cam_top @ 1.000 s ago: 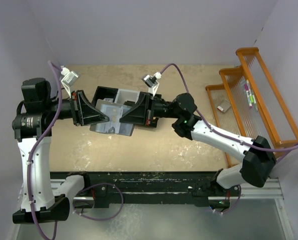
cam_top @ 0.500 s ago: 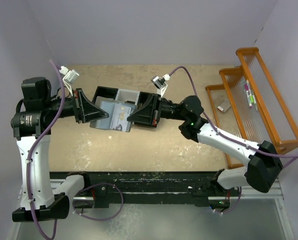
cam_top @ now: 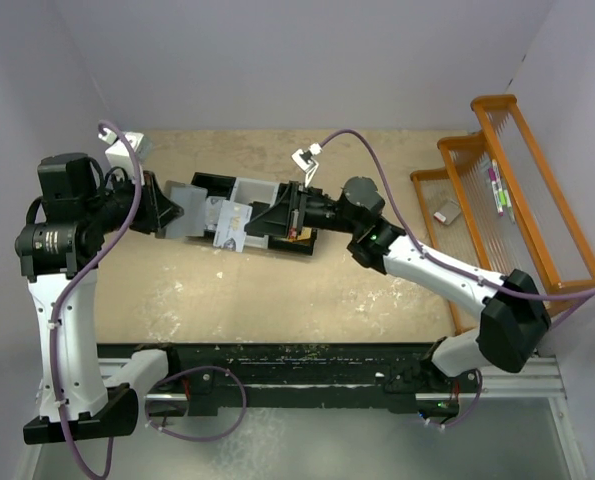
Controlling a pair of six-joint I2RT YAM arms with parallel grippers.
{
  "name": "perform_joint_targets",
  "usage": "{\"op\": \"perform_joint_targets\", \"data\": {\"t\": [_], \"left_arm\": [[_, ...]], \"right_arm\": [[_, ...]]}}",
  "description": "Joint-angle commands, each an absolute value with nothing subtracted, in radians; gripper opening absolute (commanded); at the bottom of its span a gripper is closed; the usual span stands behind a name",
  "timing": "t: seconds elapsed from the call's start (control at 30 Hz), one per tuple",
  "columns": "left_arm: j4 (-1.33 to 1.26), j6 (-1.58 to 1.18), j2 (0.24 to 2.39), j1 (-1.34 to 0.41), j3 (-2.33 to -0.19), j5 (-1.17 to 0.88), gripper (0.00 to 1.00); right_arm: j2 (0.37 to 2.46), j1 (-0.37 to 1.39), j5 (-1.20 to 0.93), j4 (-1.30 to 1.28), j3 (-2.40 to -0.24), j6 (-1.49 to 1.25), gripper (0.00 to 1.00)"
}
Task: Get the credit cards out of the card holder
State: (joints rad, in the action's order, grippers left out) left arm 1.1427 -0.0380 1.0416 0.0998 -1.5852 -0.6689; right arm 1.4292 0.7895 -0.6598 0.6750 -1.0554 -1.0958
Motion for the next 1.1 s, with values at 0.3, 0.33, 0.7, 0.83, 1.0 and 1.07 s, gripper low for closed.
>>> {"op": "perform_joint_targets", "data": {"t": [0.3, 0.33, 0.7, 0.83, 1.0, 1.07], "left_arm": [[1.126, 0.151, 0.993, 0.100, -1.617, -0.318, 0.00], [1.134, 0.157, 0.987, 0.100, -1.618, -0.337, 0.00], [1.242, 0.204, 0.948, 0.100, -1.682, -0.516, 0.00], [1.265, 0.191, 0.955, 0.100, -1.707, -0.620, 0.00], [1.279, 0.163, 0.963, 0.099, -1.730, -0.734, 0.00], [1.279, 0.156, 0.961, 0.100, -1.731, -0.765, 0.00]], "right_arm": [[1.761, 0.746, -0.479, 0.352, -1.433, -0.872, 0.00], [1.803, 0.746, -0.469, 0.335, -1.480, -0.858, 0.00], [2.245, 0.743, -0.378, 0.215, -1.928, -0.802, 0.00], [2.336, 0.743, -0.345, 0.211, -2.003, -0.795, 0.00], [2.402, 0.743, -0.326, 0.220, -2.044, -0.800, 0.00], [2.419, 0.742, -0.322, 0.221, -2.058, -0.799, 0.00]]}}
